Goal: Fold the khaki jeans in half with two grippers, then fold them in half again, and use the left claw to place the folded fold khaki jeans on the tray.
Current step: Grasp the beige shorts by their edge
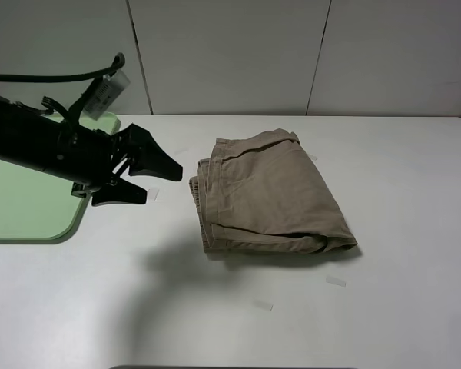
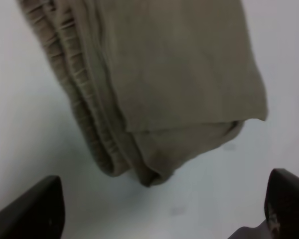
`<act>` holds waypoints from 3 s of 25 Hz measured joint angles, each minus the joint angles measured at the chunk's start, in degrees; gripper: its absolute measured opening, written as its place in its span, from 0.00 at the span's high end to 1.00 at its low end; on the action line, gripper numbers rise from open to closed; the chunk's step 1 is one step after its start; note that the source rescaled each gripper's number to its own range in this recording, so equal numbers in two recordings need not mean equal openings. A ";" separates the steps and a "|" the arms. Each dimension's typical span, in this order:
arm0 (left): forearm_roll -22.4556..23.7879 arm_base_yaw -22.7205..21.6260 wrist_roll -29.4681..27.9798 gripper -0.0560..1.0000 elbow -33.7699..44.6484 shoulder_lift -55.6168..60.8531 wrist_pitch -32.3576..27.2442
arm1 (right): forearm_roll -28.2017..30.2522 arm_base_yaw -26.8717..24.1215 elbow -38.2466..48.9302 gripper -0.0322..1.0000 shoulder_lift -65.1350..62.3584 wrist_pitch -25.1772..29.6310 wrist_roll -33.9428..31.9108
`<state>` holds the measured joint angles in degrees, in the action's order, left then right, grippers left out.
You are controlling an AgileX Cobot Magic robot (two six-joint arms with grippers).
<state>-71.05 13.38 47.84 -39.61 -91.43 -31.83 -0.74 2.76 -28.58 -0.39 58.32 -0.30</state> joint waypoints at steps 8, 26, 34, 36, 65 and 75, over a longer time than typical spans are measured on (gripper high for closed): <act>-7.44 -0.73 8.91 0.21 -0.07 -8.22 -0.01 | 0.00 0.00 0.00 0.00 0.00 0.00 0.00; -9.83 -0.16 14.99 0.21 -5.07 -17.84 4.16 | 0.00 0.00 0.00 0.00 0.00 0.00 0.00; -10.67 2.92 15.02 0.21 -11.32 -24.00 4.16 | 0.00 0.00 0.00 0.00 0.00 0.00 0.00; -10.87 3.84 15.02 0.21 -12.81 -25.12 4.16 | 0.00 0.00 0.00 0.00 0.00 0.00 0.00; -7.35 7.37 15.86 0.21 -19.13 -28.70 7.48 | 0.00 0.00 0.00 0.00 0.00 0.00 0.00; -11.38 11.00 16.08 0.21 -22.90 -32.54 6.16 | 0.00 0.00 0.01 0.00 0.00 0.00 0.00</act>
<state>-82.43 24.38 63.91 -62.51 -123.97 -25.67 -0.74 2.76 -28.57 -0.39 58.32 -0.30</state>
